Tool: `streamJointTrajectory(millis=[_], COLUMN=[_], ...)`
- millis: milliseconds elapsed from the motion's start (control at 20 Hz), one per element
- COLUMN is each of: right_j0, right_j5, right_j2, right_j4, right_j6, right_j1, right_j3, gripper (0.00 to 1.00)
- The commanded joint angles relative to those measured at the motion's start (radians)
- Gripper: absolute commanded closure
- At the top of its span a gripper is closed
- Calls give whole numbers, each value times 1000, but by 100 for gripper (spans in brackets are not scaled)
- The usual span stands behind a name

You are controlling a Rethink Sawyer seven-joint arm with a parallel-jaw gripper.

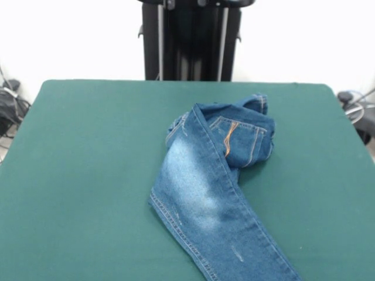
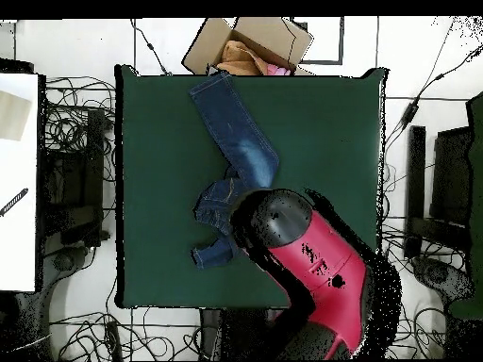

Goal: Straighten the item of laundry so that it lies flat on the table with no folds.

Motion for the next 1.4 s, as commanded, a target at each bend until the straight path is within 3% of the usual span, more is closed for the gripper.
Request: streamJointTrajectory(millis=[50, 1400], right_j0=[-31, -67], right_j5=[-106, -330], right_j2=[126, 230], right_j4=[-9, 14], right_j6=[280, 259], right_j1=[3, -39], right_j3=[64, 209], gripper=[0, 0])
